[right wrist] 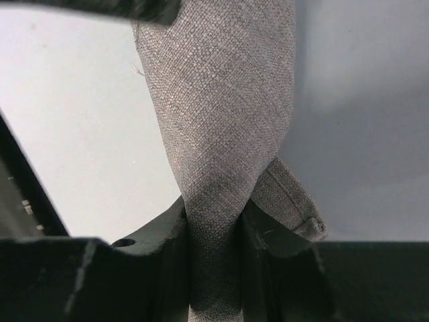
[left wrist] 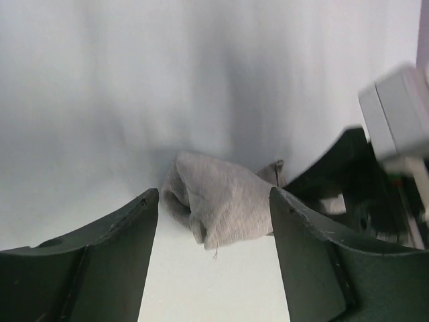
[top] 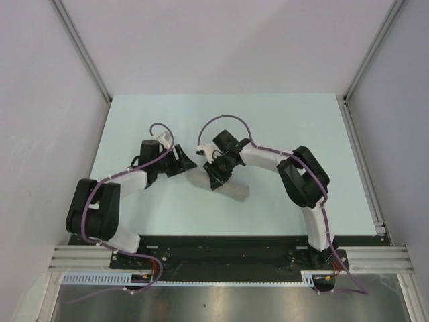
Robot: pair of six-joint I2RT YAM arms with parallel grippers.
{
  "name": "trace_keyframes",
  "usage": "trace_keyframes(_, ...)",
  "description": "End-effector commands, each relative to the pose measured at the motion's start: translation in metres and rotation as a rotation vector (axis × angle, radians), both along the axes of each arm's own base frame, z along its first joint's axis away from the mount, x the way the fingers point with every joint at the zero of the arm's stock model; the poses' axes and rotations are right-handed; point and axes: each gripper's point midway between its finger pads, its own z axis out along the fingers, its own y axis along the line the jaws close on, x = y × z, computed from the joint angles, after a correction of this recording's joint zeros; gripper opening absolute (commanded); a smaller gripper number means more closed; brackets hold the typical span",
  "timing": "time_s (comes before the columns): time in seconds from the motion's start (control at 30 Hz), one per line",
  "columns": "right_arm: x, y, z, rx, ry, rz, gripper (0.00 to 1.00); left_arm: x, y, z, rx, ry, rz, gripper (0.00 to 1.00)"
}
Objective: Fold the napkin, place the utensils inside, and roll it up
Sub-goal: Roll the napkin with the utensil
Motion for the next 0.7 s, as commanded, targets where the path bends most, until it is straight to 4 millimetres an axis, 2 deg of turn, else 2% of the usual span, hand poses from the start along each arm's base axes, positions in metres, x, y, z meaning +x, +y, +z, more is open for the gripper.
trace_keyframes(0.0, -0.019, 0.009, 0.003, 0.124, 0.253, 0.006, 0.32, -0.006, -0.012, 0.015, -0.06, -0.095, -0.067, 0.72)
trace_keyframes(0.17, -0.012, 0.006, -0.001, 0.157, 0.3, -0.016, 0.32, -0.012, -0.022, 0.006, -0.066, -0.08, -0.113, 0.7)
trace_keyframes(0.37, -0.004, 0.0, -0.01, 0.159, 0.334, -0.045, 0.33, -0.011, -0.034, 0.003, -0.098, -0.069, -0.135, 0.57)
trace_keyframes(0.53, 0.0, -0.002, -0.012, 0.161, 0.348, -0.06, 0.34, -0.009, -0.044, -0.001, -0.099, -0.052, -0.157, 0.4)
trace_keyframes(0.63, 0.006, -0.002, -0.003, 0.169, 0.326, -0.07, 0.41, -0.01, -0.044, -0.008, -0.093, -0.027, -0.151, 0.24)
trace_keyframes(0.67, 0.008, -0.002, 0.001, 0.17, 0.313, -0.075, 0.44, -0.008, -0.042, -0.01, -0.085, -0.019, -0.136, 0.15)
